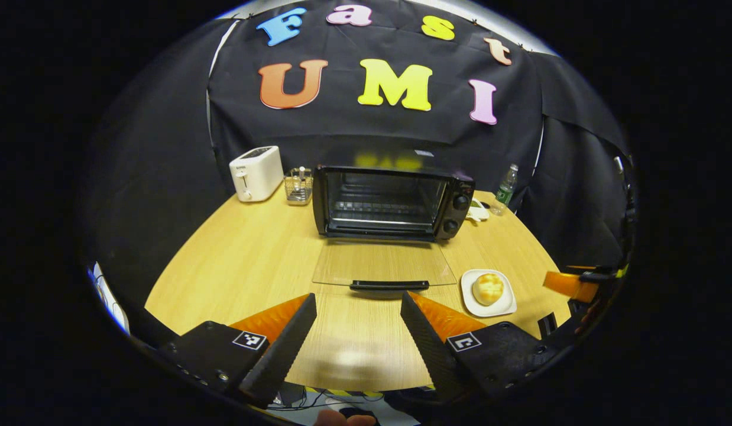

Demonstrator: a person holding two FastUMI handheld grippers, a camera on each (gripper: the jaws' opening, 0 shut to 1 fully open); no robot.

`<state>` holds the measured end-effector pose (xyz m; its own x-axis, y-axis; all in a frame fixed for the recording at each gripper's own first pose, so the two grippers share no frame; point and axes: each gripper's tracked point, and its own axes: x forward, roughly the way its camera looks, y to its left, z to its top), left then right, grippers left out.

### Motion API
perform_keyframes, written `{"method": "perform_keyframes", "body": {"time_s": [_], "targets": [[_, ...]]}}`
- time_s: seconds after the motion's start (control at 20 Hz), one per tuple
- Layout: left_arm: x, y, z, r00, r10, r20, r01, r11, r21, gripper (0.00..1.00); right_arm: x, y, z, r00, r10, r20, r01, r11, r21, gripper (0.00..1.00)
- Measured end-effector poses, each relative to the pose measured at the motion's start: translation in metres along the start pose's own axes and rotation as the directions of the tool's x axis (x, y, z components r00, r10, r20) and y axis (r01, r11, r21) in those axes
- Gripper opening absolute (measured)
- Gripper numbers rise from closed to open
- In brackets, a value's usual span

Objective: Open the electric oven with the left hand, put the food in, and close the electric oven.

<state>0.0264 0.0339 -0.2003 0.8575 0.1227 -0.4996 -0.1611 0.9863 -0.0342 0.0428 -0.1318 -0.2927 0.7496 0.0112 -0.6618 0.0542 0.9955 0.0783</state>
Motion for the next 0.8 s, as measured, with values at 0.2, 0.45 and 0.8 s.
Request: {"method": "perform_keyframes", "body": {"time_s": [0.2,0.45,0.8], "targets": [[-0.023,0.008,0.026,0.999,0.044,0.025,-0.043,0.999,-0.016,0.95,0.046,0.015,-0.016,0.998,0.034,-0.059,-0.035,0.999,-0.012,0.97],[-0.026,0.011,0.045,0.995,0.1,0.026,-0.097,0.99,-0.104,0.95,0.094,0.02,-0.037,0.993,0.038,-0.111,-0.045,0.997,-0.061,0.97],[-0.026,0.008,0.041,0.984,0.177,-0.002,-0.176,0.978,-0.11,0.95,0.131,0.016,-0.058,0.985,0.036,-0.171,-0.055,0.993,-0.108,0.97]]}}
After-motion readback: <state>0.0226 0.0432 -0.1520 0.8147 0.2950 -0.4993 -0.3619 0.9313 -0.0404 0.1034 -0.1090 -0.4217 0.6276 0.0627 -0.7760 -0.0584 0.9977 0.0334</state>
